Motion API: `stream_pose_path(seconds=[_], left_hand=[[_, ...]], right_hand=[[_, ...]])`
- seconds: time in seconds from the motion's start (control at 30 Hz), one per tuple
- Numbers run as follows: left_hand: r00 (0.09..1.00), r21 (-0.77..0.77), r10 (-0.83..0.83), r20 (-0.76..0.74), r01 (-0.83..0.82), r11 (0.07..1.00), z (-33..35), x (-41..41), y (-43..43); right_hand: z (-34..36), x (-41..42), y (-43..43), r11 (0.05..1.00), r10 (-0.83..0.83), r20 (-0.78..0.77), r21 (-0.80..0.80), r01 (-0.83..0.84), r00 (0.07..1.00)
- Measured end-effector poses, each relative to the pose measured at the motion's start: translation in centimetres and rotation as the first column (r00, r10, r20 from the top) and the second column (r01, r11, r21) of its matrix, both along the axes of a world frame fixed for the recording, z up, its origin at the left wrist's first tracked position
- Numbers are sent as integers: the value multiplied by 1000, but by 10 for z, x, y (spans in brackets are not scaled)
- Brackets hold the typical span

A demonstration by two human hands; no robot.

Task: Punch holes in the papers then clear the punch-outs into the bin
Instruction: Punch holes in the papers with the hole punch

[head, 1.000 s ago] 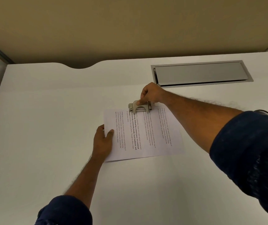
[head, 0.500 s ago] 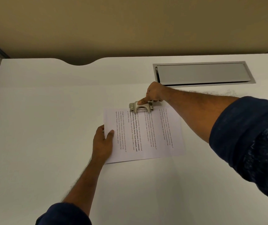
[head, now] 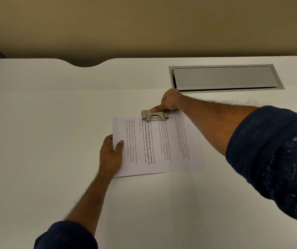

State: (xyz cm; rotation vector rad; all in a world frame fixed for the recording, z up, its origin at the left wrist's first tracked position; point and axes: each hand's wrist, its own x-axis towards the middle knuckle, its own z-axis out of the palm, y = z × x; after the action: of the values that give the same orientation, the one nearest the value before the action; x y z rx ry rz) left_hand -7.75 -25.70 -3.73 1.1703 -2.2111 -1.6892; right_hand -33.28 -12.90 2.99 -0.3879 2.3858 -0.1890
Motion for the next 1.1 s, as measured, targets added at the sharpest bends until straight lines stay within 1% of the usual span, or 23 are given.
stream_pose_path(seconds=[0.1, 0.3, 0.5, 0.57, 0.7, 0.83, 0.9, 0.93, 1.0, 1.07, 1.1], left_hand=[[1000, 0, -5, -7, 5, 1000, -2, 1, 0], [1000, 2, -10, -3, 10, 1000, 0, 1, 1], [1000, -13, -16, 2, 16, 1000, 3, 0, 3], [1000, -19, -21, 10, 22, 1000, 5, 1, 4], [1000, -19, -18, 19, 19, 1000, 7, 1, 4], [1000, -12, -20, 13, 21, 1000, 9, 1, 5], [999, -16, -32, 15, 32, 999, 11, 0, 5], [999, -27, -46, 22, 46, 999, 11, 1, 5], [997, -44, -68, 39, 69, 997, 11, 1, 4], [996, -36, -78, 45, 79, 996, 12, 1, 2], [996, -27, -80, 47, 81, 996, 12, 1, 0]], right_hand=[[1, 3, 1, 1000, -18, -2, -25, 18, 1000], [8, 12, -1, 1000, -17, -20, -16, 16, 1000], [9, 22, 4, 997, -47, -35, -66, 44, 998], [9, 24, 7, 990, -74, -31, -119, 70, 997], [9, 29, 18, 941, -172, 7, -296, 166, 985], [1, 40, 23, 876, -258, -2, -423, 233, 966], [-3, 46, 25, 825, -303, -3, -501, 260, 953], [-4, 49, 27, 800, -322, -35, -544, 252, 946], [-8, 57, 34, 767, -346, -160, -616, 180, 925], [-11, 65, 46, 764, -348, -262, -636, 110, 900], [-13, 69, 52, 763, -348, -283, -639, 95, 894]])
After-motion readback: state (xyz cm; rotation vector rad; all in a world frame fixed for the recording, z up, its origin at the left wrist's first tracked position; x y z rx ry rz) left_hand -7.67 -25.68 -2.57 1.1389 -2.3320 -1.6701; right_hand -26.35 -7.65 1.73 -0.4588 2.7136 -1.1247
